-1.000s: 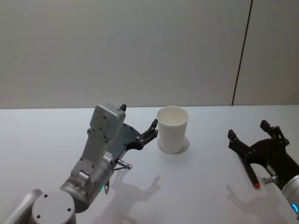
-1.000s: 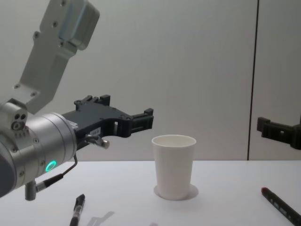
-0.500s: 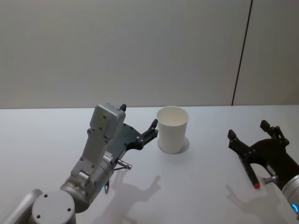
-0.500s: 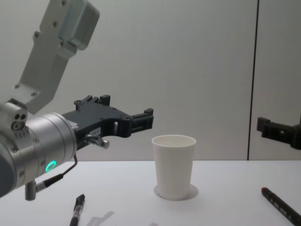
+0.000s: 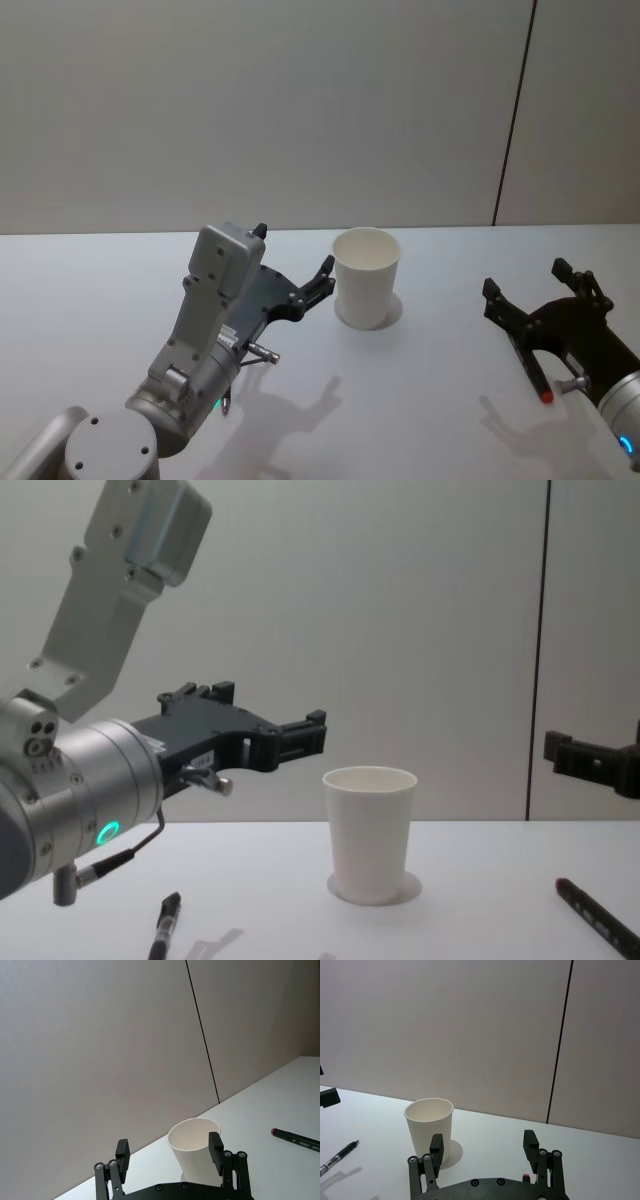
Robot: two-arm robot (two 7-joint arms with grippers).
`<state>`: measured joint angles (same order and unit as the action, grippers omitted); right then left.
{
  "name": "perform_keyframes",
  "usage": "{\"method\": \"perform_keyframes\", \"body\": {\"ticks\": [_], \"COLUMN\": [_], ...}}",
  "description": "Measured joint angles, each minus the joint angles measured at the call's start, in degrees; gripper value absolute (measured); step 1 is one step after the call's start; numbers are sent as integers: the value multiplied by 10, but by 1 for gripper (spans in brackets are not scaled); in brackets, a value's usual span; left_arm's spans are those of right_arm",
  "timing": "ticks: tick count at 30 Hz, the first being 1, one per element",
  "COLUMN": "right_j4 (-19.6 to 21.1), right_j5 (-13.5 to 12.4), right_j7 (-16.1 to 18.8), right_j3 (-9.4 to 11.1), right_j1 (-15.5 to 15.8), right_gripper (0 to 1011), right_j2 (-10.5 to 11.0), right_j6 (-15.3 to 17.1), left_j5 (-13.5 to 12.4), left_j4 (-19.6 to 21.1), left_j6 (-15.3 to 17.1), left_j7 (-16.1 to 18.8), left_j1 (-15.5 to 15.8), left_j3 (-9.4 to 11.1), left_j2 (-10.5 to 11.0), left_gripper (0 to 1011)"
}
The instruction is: Place the pen into the pen holder.
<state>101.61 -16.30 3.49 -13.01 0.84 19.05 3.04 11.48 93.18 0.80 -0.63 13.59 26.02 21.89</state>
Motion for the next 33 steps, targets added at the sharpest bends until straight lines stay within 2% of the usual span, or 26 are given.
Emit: {"method": "perform_keyframes", "body": {"ticks": [9,14,26,33], "right_j4": [1,2,-6,-17], "right_j5": [0,-9,-44,-56], "right_j7": [1,10,31,37], "right_j3": [2,8,24,28], "right_j1": [-2,-9,-40,-59], "right_gripper": [1001,1001,1001,1001], "right_j2": [-1,3,6,5], "right_j6": [8,23,93,134], "left_j5": [0,0,0,0], "left_j4": [0,0,0,0], "left_j6": [0,0,0,0], "left_j7": [0,0,0,0], "left_j1": [0,0,0,0], "left_j3": [0,0,0,0], "left_j2": [0,0,0,0], "left_gripper": [1004,1004,1004,1004]}}
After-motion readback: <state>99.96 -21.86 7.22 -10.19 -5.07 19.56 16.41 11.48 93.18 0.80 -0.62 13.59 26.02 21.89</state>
